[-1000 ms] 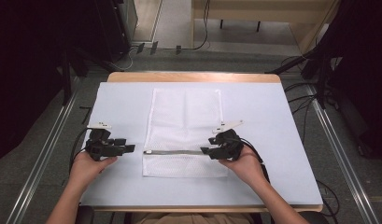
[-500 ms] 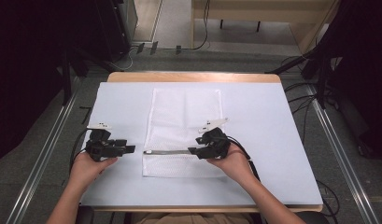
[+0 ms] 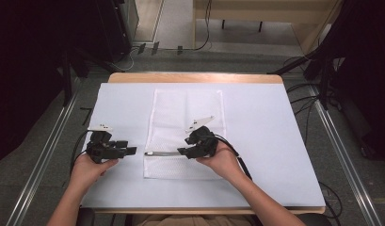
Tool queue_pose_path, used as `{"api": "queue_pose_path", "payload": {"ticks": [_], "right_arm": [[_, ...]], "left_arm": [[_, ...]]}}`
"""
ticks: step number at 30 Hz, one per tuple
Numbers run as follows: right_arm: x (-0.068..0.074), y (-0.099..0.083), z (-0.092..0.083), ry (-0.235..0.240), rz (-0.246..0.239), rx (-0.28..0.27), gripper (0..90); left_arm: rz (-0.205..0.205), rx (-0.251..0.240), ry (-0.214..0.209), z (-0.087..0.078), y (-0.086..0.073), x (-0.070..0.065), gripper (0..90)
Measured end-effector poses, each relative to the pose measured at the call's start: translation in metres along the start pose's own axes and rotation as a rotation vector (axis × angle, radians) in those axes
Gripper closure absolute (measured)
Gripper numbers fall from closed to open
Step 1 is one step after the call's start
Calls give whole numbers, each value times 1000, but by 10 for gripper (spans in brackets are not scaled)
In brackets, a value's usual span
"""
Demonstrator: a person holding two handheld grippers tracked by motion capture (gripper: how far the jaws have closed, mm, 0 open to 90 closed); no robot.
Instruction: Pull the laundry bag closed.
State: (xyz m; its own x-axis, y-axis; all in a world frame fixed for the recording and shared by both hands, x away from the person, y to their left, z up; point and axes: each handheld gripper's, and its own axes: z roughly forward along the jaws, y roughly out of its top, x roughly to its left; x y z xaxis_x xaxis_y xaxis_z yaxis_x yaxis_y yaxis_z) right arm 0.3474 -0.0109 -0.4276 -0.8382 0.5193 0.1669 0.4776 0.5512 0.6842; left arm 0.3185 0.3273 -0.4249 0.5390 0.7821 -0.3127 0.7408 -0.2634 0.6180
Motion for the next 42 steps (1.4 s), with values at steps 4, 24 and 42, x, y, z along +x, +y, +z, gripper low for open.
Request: {"api": "queue_pose_path", "payload": {"ticks": [4,24,42], "right_arm": [[5,8,8,14,-9,0,522],[27,25,60,93,-14,23,671],[40,33,92,167,6,60,793]], "left_arm": [[7,0,-1,0,0,-1,407],[10,8,1,1,0,0,403],[20,6,3,2,0,-1,401]]}}
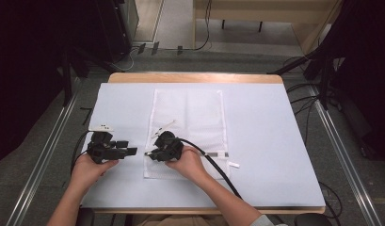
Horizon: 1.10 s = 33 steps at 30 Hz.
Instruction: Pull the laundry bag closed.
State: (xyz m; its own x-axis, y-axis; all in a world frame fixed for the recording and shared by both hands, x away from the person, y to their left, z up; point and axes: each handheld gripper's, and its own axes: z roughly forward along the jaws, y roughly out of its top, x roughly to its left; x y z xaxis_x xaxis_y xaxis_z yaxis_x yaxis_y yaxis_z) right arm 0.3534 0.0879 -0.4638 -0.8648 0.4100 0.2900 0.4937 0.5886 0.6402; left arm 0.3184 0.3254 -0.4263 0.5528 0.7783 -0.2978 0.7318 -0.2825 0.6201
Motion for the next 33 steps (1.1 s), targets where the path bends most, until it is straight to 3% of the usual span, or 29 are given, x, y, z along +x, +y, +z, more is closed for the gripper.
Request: {"api": "queue_pose_path", "payload": {"ticks": [20,33], "right_arm": [[1,17,15,11,7,19,865],[0,22,2,9,-21,2,876]], "left_arm": [[1,14,-1,1,0,0,401],[9,37,-31,9,0,-4,414]]}}
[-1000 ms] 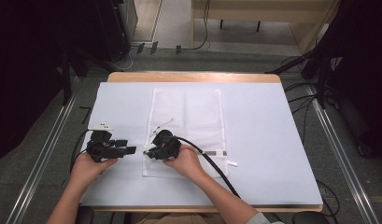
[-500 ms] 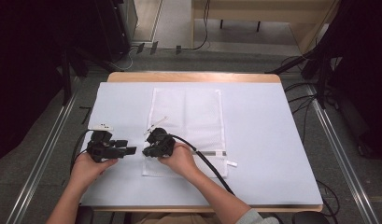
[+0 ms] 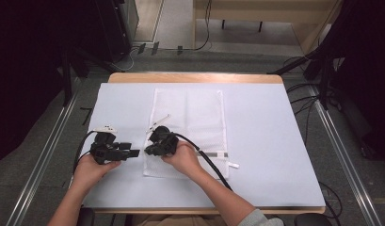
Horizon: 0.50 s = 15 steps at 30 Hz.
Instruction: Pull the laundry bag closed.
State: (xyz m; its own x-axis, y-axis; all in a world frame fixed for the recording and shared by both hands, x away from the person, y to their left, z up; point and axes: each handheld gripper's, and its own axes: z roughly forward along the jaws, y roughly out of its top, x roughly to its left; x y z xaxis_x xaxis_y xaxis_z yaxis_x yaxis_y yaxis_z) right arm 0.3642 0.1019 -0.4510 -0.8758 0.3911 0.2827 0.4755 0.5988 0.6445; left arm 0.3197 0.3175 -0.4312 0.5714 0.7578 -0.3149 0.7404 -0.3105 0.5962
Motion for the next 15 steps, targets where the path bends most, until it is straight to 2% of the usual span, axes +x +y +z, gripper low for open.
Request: {"api": "queue_pose_path", "payload": {"ticks": [4,8,15], "right_arm": [[-5,3,-7,14,11,-17,876],[-3,7,-14,21,-2,-36,876],[1,11,-25,32,-23,-42,875]], "left_arm": [[4,32,-14,9,3,-4,428],[19,59,-28,15,5,-7,439],[3,68,-59,23,8,-10,498]]}}
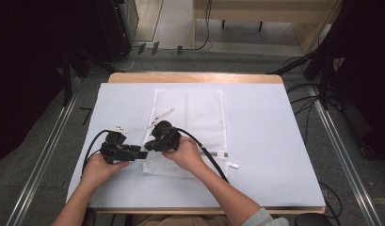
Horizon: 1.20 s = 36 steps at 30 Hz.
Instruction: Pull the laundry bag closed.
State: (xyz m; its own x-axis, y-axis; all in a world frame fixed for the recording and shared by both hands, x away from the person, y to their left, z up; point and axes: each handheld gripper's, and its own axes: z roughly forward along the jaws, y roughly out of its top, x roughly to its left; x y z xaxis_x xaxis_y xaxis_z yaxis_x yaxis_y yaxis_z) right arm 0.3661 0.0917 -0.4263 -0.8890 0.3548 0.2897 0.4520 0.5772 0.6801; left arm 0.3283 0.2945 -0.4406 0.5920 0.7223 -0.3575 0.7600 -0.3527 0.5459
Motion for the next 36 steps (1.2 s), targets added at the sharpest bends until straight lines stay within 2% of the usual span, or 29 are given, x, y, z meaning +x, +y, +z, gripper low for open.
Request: {"api": "queue_pose_path", "payload": {"ticks": [9,13,16,17,18,25,32,36], "right_arm": [[5,3,-5,46,-40,9,876],[5,3,-5,59,-45,18,876],[4,3,-4,72,-35,28,876],[4,3,-4,72,-35,28,876],[3,2,-3,81,-38,33,876],[2,0,-1,75,-35,43,878],[-1,-3,1,74,-20,58,879],[-3,-7,1,79,-17,41,880]], "left_arm": [[36,25,-41,8,3,-2,644],[33,42,-56,9,4,-2,727],[46,49,-78,9,4,-3,805],[47,53,-83,9,4,-4,805],[51,62,-88,9,4,-4,851],[23,79,-102,9,5,-4,877],[14,95,-95,9,5,-5,880],[17,90,-92,9,5,-5,883]]}}
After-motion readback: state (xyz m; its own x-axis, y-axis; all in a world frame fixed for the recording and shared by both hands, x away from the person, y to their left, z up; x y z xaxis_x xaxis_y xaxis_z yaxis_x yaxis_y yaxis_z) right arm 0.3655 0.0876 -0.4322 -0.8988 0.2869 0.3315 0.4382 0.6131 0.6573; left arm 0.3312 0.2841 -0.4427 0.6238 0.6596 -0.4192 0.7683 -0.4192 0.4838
